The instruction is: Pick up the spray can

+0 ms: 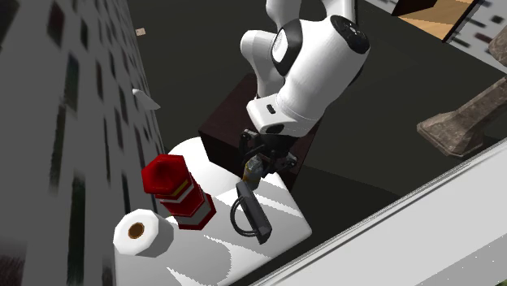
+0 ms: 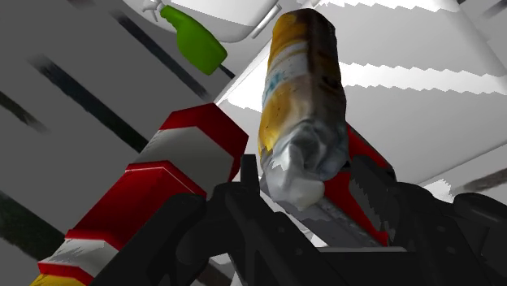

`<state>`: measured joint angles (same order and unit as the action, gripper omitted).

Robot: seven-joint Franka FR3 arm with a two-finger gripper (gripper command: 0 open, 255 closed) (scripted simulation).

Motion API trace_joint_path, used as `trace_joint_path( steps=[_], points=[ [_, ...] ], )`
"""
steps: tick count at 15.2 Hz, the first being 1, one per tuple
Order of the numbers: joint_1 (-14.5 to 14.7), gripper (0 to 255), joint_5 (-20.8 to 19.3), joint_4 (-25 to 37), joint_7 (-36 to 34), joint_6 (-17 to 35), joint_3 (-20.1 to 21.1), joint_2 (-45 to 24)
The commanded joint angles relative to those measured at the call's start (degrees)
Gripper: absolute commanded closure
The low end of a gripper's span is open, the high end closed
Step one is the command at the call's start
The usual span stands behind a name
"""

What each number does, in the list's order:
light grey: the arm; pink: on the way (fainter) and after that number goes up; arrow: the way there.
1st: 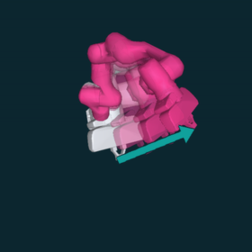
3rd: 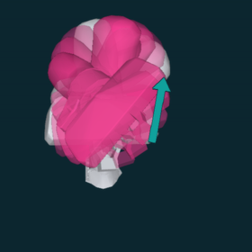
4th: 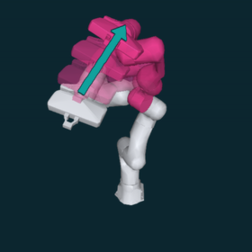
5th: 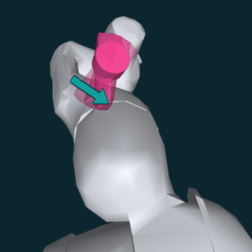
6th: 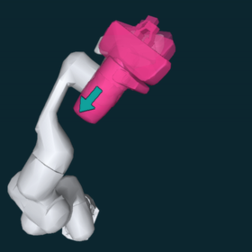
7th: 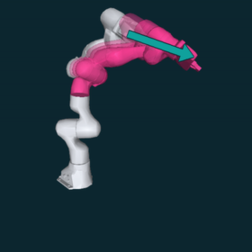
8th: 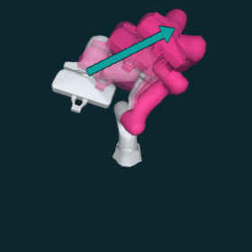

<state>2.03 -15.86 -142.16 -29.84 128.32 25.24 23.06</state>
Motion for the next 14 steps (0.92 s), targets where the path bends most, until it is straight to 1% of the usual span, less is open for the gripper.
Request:
trace_joint_path(
  steps=[1, 7, 14],
  points=[
    [-0.01, 255, 0.0, -0.04, -0.01, 0.0, 0.0, -0.03],
    [0.0, 255, -0.01, -0.13, -0.06, 0.07, 0.02, -0.02],
    [0.69, 255, 1.61, 3.49, 2.64, -5.16, -1.06, 2.05]
  ],
)
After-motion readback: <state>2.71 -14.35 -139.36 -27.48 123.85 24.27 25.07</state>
